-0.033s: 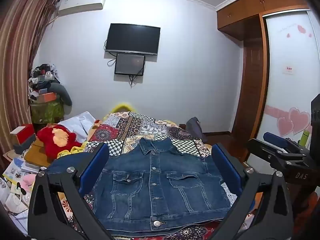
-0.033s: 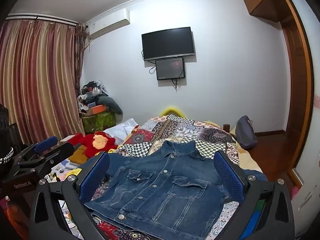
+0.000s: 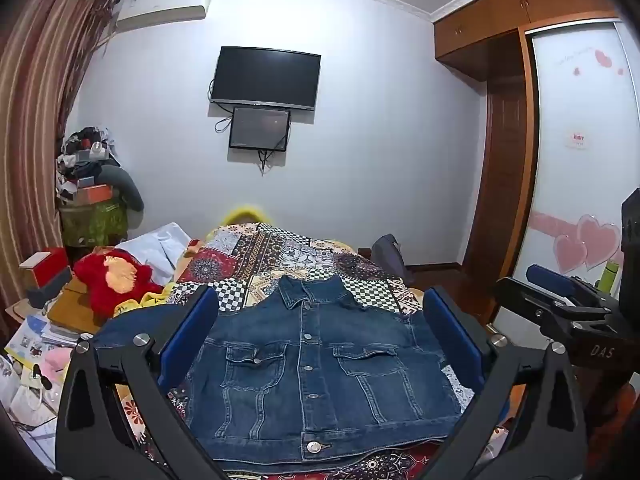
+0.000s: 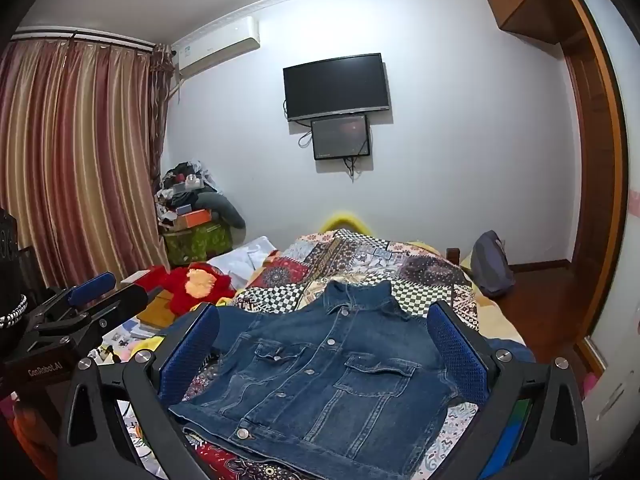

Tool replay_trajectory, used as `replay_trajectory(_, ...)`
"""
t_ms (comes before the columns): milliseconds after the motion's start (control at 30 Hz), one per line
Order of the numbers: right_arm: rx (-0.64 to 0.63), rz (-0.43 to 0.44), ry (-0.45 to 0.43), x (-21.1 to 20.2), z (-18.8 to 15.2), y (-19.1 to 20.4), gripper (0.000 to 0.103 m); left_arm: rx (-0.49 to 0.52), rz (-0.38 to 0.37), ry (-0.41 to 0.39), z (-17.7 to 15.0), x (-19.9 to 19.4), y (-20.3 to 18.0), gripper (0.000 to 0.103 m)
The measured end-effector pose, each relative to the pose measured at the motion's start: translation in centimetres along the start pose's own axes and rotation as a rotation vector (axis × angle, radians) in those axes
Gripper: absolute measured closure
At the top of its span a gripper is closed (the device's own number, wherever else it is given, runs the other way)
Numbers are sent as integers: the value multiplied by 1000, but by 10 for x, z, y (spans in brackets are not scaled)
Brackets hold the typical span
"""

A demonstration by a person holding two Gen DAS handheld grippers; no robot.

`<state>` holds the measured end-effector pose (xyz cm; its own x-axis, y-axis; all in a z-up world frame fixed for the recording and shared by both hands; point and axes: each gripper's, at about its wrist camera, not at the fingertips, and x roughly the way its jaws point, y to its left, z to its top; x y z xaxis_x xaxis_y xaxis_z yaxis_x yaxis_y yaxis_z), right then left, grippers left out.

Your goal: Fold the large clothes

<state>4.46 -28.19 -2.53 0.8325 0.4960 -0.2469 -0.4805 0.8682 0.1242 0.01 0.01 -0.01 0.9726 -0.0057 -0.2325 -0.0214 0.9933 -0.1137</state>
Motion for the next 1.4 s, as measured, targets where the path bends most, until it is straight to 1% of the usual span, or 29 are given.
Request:
replay_trajectory(33, 4, 1, 12, 1, 0, 0, 0, 1, 0, 1, 0, 0, 0, 0)
replay_trajectory(200, 6, 2, 10, 1, 1, 0, 0, -5, 0, 13, -1, 5, -1, 0)
replay_trajectory(333, 5, 0, 12, 2, 1, 0, 0, -6, 5, 0, -6, 6, -4, 0)
replay_trajectory(367, 5, -1, 11, 2, 1, 0, 0, -10, 2, 0, -6, 6, 0, 0)
replay_trajectory(733, 5, -2, 15, 7, 0, 3, 0, 10, 3, -3, -4, 4, -1, 0)
replay_trajectory(1233, 9, -1, 18, -1, 7, 6, 0, 21, 9, -3, -3, 3, -3, 0)
replay_trajectory(1400, 15, -2, 21, 3, 1, 4, 0, 21, 9, -1, -3, 3, -3, 0)
